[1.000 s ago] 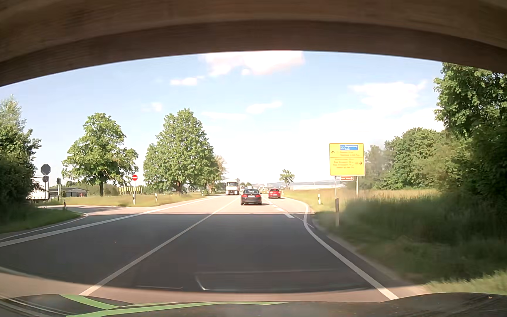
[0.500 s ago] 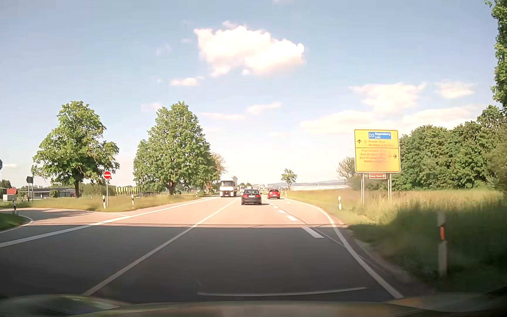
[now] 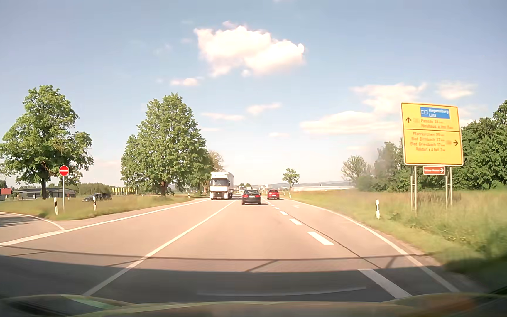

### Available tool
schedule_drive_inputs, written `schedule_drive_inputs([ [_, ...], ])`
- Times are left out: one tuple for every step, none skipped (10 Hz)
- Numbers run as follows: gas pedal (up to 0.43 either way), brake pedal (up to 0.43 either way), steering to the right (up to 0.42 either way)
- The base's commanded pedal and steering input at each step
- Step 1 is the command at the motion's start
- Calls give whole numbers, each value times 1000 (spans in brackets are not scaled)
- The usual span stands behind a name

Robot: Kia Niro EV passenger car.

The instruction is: Follow the waypoints while adhering to traffic rules and regulations

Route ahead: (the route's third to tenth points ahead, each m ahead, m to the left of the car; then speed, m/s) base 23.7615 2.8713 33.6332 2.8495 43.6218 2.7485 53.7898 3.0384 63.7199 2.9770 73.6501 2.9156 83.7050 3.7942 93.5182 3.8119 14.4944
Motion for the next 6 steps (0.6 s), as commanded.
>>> schedule_drive_inputs([
  [138, 0, -1],
  [138, 0, -1],
  [150, 0, -1],
  [150, 0, -1],
  [150, 0, -1],
  [150, 0, -1],
])
